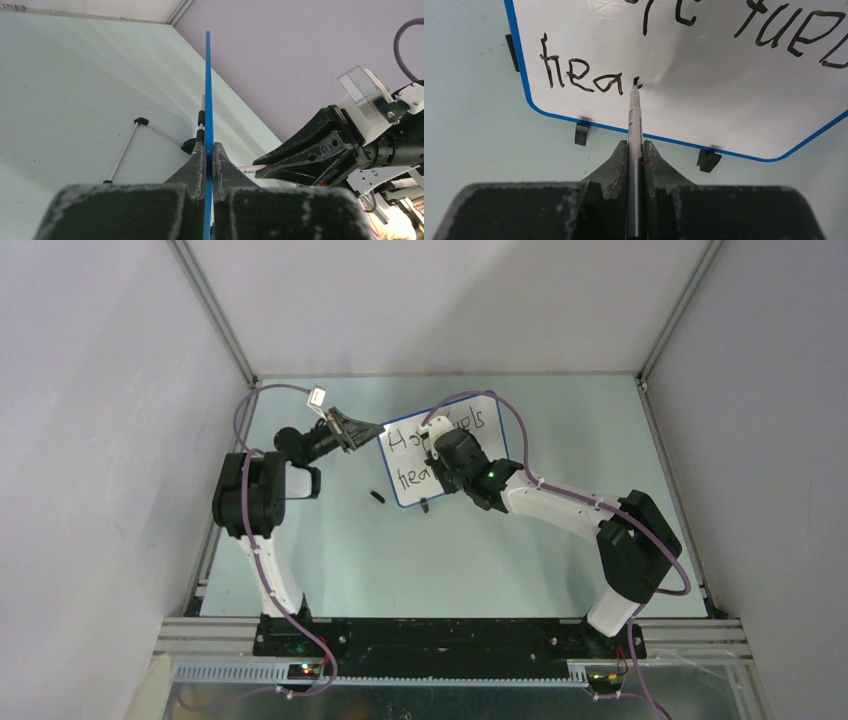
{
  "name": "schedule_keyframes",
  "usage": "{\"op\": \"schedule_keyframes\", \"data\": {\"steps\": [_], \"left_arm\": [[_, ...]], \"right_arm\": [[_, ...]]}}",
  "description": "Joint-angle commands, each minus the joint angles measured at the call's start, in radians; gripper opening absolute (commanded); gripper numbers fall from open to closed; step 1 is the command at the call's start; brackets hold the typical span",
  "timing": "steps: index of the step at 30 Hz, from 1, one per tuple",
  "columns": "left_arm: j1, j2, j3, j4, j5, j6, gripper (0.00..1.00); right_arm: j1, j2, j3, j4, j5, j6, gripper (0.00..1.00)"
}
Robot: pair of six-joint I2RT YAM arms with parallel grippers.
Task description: Write a sentence on the whiteboard
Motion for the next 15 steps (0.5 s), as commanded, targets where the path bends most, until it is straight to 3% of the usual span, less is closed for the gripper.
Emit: {"op": "schedule_keyframes", "data": {"steps": [1, 15], "left_arm": [[-0.015, -0.004, 0.012, 0.048, 0.031, 0.004, 0.00], [-0.015, -0.001, 0.015, 0.047, 0.031, 0.003, 0.00]], "right_arm": [[0.004, 0.008, 0.002, 0.027, 0.002, -0.001, 0.00], [0.006, 0.030, 0.016, 0.023, 0.024, -0.028, 0.00]]}}
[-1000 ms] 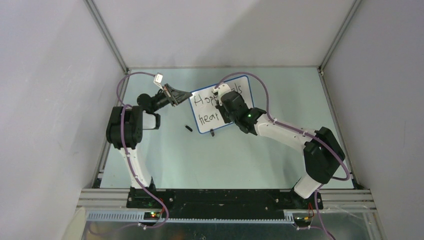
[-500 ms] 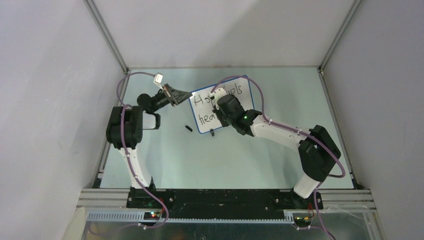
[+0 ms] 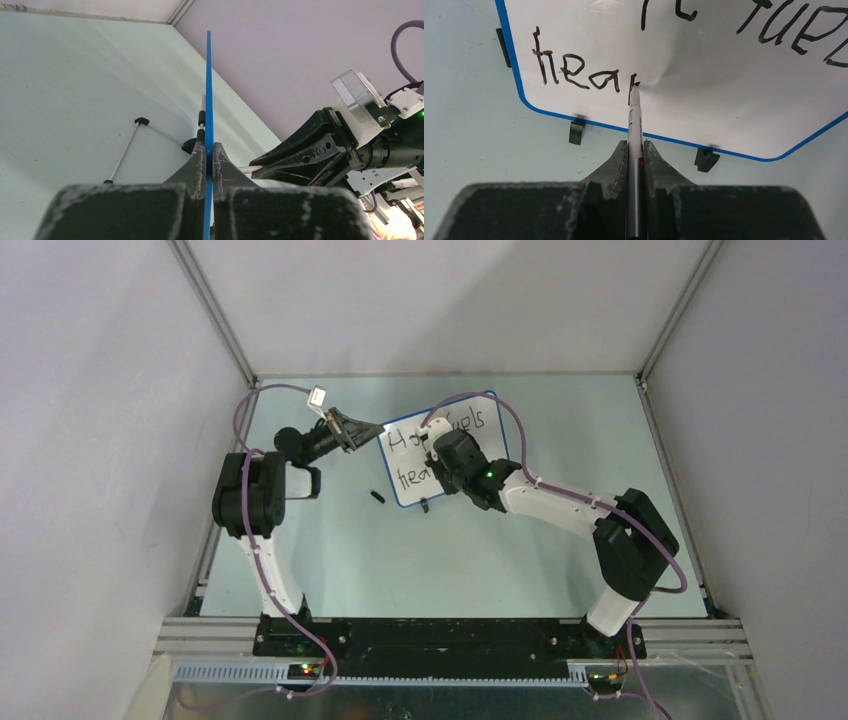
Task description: Write a sentence on the whiteboard
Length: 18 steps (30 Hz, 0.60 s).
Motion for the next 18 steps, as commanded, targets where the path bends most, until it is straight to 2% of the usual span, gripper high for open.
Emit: {"op": "schedule_keyframes", "data": {"steps": [1, 18], "left_arm": [[-0.015, -0.001, 0.014, 0.047, 0.031, 0.002, 0.00], [-0.015, -0.001, 0.015, 0.048, 0.031, 0.002, 0.00]], "right_arm": [[0.005, 0.020, 0.019, 0.022, 0.022, -0.013, 0.00], [-0.010, 0.023, 0.050, 0.021, 0.041, -0.016, 0.00]]}}
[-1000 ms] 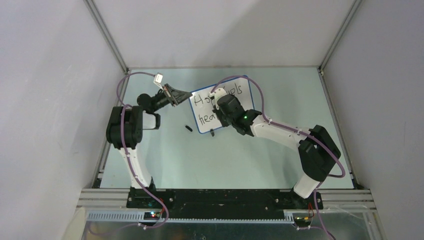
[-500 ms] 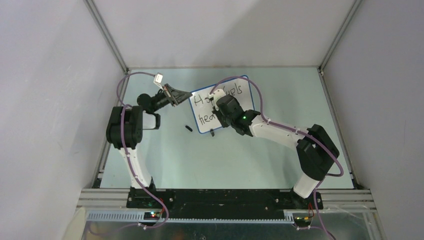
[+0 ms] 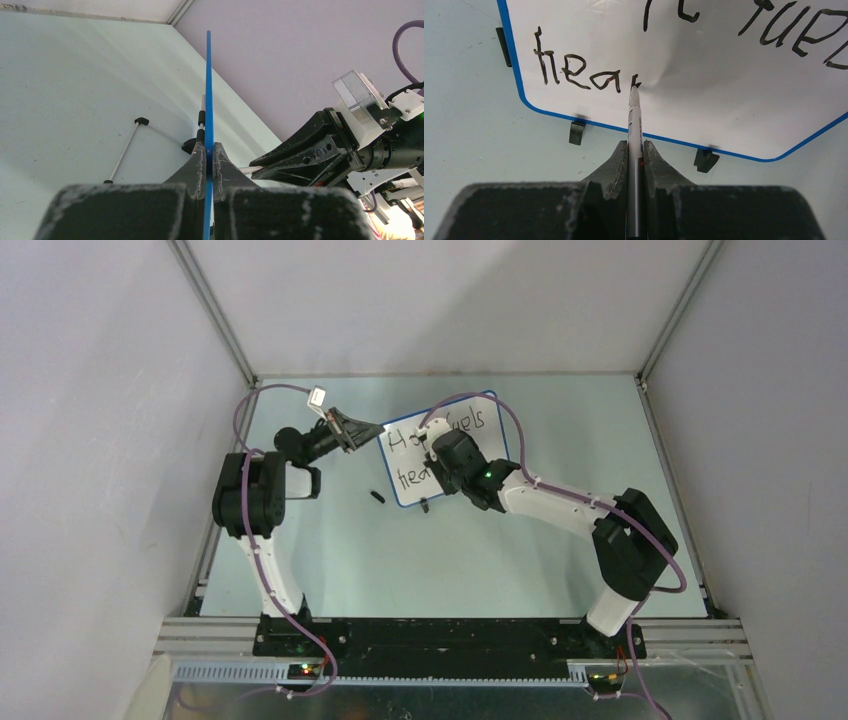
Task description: Write a sentence on the whiteboard
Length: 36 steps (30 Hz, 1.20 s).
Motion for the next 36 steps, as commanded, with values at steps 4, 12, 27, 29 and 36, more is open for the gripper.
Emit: {"op": "schedule_keyframes", "data": {"steps": [4, 12, 27, 29, 36], "left_arm": [[-0.015, -0.001, 0.015, 0.048, 0.032, 0.002, 0.00], [-0.015, -0.001, 0.014, 0.049, 0.032, 0.002, 0.00], [-0.015, -0.002, 0.013, 0.048, 0.032, 0.003, 0.00], [-0.015, -0.004, 0.013, 0.049, 0.032, 0.003, 0.00], [-0.015, -0.003, 0.012, 0.048, 0.032, 0.003, 0.00]], "right_arm": [[-0.019, 0.015, 0.044, 0.024, 0.034, -0.008, 0.00], [-0.027, 0.008, 0.051, 0.022, 0.039, -0.008, 0.00], [-0.038, -0.003, 0.051, 0.018, 0.044, -0.005, 0.00], [-0.040, -0.006, 0.051, 0.018, 0.045, -0.005, 0.00], [-0.042, -0.013, 0.051, 0.016, 0.045, -0.005, 0.00]]}}
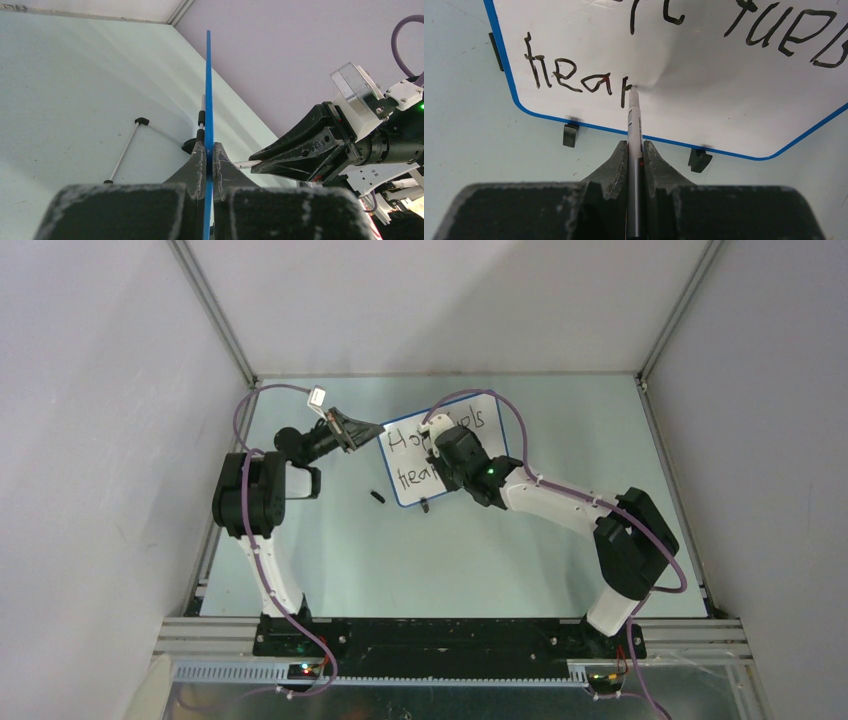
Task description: Write a sentence on the whiteboard
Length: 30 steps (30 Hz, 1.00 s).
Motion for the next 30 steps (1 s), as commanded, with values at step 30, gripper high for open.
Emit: {"op": "schedule_keyframes", "data": {"steps": [30], "left_arm": [[-0.015, -0.001, 0.015, 0.048, 0.034, 0.002, 0.00]], "right_arm": [[0.011, -0.108, 0.003, 0.028, 0.042, -0.011, 0.00]]}}
